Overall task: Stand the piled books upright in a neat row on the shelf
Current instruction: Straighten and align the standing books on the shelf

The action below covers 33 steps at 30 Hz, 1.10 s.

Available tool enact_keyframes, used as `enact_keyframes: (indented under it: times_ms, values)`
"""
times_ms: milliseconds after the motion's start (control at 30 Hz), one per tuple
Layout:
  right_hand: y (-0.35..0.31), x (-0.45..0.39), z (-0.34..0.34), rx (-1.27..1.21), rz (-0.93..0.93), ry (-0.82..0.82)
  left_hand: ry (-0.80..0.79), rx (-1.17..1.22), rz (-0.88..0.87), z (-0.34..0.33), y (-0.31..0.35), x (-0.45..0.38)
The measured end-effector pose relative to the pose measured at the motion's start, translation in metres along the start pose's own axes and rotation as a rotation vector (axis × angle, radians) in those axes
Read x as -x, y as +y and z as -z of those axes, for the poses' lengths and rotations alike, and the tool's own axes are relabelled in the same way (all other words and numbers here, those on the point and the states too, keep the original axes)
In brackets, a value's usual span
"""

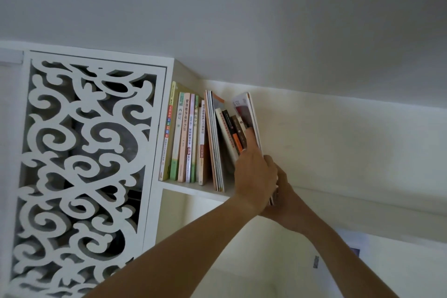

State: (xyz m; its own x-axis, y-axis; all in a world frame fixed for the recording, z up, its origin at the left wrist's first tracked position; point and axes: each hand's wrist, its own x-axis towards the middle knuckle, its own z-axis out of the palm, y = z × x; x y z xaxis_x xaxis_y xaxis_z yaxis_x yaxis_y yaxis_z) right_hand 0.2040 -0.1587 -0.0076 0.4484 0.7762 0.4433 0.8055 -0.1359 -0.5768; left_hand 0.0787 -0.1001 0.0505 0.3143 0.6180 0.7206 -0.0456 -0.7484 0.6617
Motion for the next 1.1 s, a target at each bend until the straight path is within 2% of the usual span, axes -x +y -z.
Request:
enact_keyframes:
  times_ms: [133, 200, 333, 400, 567, 733, 833, 967, 1100]
  values:
    - [-0.014, 0.013, 0.018, 0.077, 0.031, -0.291, 0.046, 0.011, -0.078, 0.023, 0.006, -0.001]
    - [-0.015, 0.009, 0.025, 0.068, 0.019, -0.319, 0.066, 0.028, -0.108, 0.039, 0.010, -0.002]
    - [-0.021, -0.010, 0.017, -0.010, -0.054, 0.031, 0.080, 0.042, -0.133, 0.062, 0.015, -0.001]
    - [-0.027, -0.014, 0.006, -0.041, -0.057, 0.073, 0.091, 0.049, -0.123, 0.068, 0.008, -0.003]
    - [-0.030, -0.033, -0.023, 0.092, -0.091, 0.270, 0.080, 0.048, -0.079, 0.091, -0.027, -0.013]
    - [-0.046, -0.045, -0.044, 0.408, -0.171, 0.496, 0.078, 0.078, -0.128, 0.115, -0.042, -0.015]
    - [-0.050, -0.050, -0.045, 0.541, -0.174, 0.538, 0.083, 0.039, -0.153, 0.120, -0.038, -0.016]
    - [-0.045, -0.057, -0.036, 0.518, -0.135, 0.588, 0.096, 0.042, -0.203, 0.116, -0.029, -0.017]
    - [-0.033, -0.057, -0.023, 0.348, -0.160, 0.761, 0.124, 0.038, -0.168, 0.105, -0.023, -0.015]
